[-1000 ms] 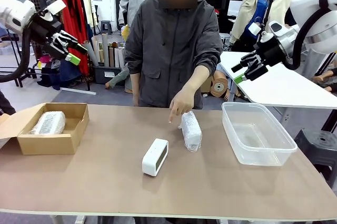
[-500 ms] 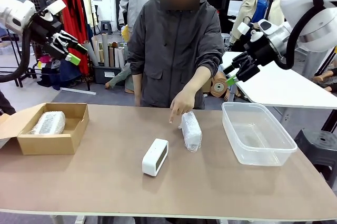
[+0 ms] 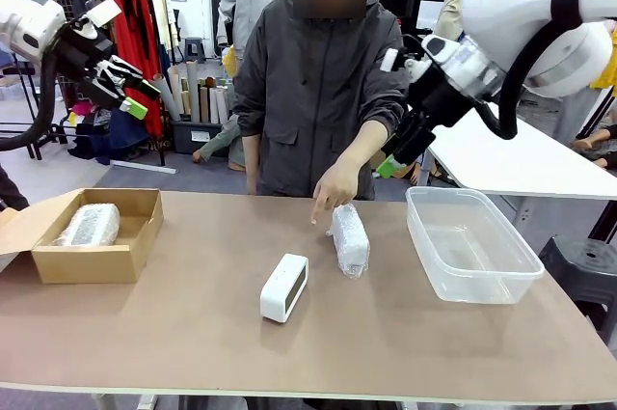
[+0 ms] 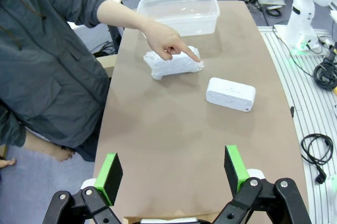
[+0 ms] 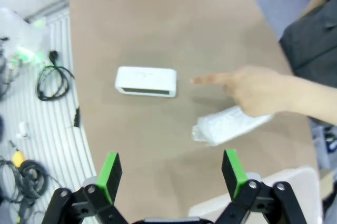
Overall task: Separate and place wrapped and unwrapped clocks.
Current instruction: Pick up the Digital clock indicated by the person.
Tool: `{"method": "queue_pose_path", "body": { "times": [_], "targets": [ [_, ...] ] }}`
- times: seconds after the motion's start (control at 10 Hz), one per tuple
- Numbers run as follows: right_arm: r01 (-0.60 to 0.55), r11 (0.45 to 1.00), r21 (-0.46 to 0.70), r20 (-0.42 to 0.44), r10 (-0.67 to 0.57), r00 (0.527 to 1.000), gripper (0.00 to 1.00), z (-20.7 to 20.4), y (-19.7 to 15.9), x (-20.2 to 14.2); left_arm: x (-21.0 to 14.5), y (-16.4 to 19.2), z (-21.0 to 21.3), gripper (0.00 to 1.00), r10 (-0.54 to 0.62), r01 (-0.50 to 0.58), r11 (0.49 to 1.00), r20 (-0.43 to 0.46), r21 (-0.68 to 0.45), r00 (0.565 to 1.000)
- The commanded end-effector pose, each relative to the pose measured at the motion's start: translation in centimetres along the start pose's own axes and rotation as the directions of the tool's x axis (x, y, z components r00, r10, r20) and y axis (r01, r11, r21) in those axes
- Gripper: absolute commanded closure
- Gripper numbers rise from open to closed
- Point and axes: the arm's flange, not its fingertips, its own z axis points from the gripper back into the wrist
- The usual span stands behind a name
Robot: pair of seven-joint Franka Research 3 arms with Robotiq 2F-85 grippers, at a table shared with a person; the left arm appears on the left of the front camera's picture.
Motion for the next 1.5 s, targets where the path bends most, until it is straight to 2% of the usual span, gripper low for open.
{"method": "queue_pose_path", "body": {
  "times": [0.0,0.2,0.3,0.4,0.5,0.6,0.7,1.1,1.2,1.4],
  "targets": [
    [0.076,0.995,-0.058,-0.144,-0.083,0.986,0.0,0.7,1.3,2.4,0.1,-0.1,0.1,0.0,0.0,0.0,1.0,0.002,-0.002,1.0],
    [0.085,0.993,-0.082,-0.308,-0.106,0.945,0.0,0.6,1.7,4.5,0.1,-0.1,0.1,0.0,0.0,0.0,1.0,0.002,-0.002,1.0],
    [0.086,0.988,-0.131,-0.406,-0.132,0.904,0.0,0.2,1.4,5.1,0.1,-0.1,0.1,0.0,0.0,0.0,1.0,0.002,-0.002,1.0],
    [0.097,0.983,-0.158,-0.443,-0.158,0.882,0.0,-0.5,1.0,5.3,0.1,-0.1,0.1,0.0,0.0,0.0,1.0,0.002,-0.002,1.0],
    [0.109,0.987,-0.121,-0.455,-0.153,0.877,0.0,-1.0,0.5,5.5,0.1,-0.1,0.1,0.0,0.0,0.0,1.0,0.002,-0.002,1.0],
    [0.063,0.998,-0.021,-0.367,-0.066,0.928,0.0,-1.0,-0.1,5.2,0.1,-0.1,0.1,0.0,0.0,0.0,1.0,0.002,-0.002,1.0],
    [0.086,0.985,-0.148,-0.425,-0.142,0.894,0.0,-0.8,1.1,3.7,0.1,-0.1,0.1,0.0,0.0,0.0,1.0,0.002,-0.002,1.0],
    [0.079,0.989,-0.123,-0.423,-0.125,0.898,0.0,-1.1,0.6,4.3,0.1,-0.1,0.1,0.0,0.0,0.0,1.0,0.002,-0.002,1.0],
    [0.126,0.982,-0.138,-0.416,-0.173,0.892,0.0,-2.1,1.1,4.1,0.1,-0.1,0.1,0.0,0.0,0.0,1.0,0.002,-0.002,1.0],
    [0.21,0.922,-0.324,-0.436,-0.342,0.832,0.0,-4.0,3.9,5.1,0.1,-0.1,0.1,0.0,0.0,0.0,1.0,0.002,-0.002,1.0]
  ]
}}
